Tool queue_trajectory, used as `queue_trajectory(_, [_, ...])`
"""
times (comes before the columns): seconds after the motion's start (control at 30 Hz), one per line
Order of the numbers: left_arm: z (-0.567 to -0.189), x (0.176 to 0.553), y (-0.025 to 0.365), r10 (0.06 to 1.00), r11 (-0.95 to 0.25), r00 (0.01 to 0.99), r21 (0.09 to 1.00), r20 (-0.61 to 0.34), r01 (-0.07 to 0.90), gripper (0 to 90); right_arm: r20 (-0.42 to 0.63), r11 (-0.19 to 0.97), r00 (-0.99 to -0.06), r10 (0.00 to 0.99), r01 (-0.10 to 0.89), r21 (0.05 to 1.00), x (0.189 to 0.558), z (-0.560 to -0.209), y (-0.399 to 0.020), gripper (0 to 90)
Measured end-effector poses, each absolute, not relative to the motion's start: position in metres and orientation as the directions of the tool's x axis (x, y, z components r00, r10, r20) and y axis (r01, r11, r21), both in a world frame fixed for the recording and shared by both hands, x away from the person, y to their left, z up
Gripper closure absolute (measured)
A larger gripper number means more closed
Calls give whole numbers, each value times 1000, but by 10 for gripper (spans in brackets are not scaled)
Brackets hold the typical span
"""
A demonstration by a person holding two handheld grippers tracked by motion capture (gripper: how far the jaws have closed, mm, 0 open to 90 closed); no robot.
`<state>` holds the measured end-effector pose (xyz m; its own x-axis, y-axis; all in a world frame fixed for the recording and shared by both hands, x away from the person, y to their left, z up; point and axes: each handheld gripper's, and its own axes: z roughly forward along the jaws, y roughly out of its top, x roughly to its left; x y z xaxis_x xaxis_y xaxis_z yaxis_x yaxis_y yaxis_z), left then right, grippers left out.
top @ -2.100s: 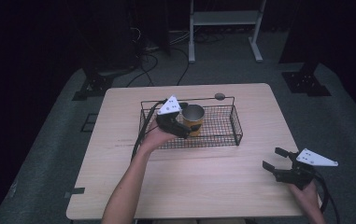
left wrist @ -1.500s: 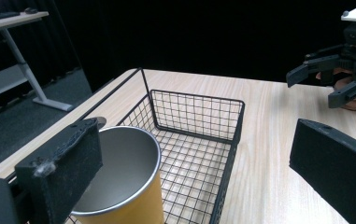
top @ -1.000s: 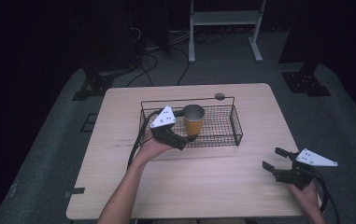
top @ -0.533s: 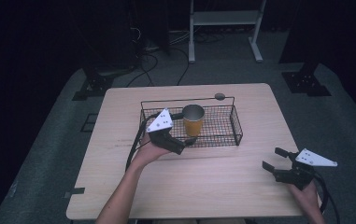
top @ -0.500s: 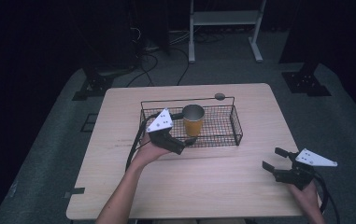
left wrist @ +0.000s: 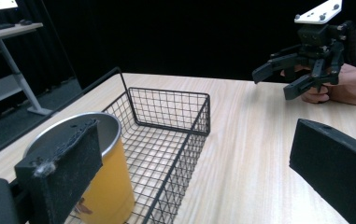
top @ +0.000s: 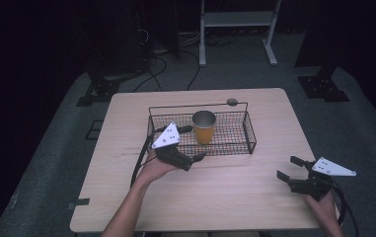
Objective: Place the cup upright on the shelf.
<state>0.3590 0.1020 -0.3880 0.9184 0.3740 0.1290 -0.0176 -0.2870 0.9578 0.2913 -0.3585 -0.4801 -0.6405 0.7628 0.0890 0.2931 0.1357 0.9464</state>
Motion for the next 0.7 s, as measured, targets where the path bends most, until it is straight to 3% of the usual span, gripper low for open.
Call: queue_trajectory(0.7, [-403,339,112,380,-283,916,959,126,-14,18,87,139,-640,764,294,946,291,-480,-358,142])
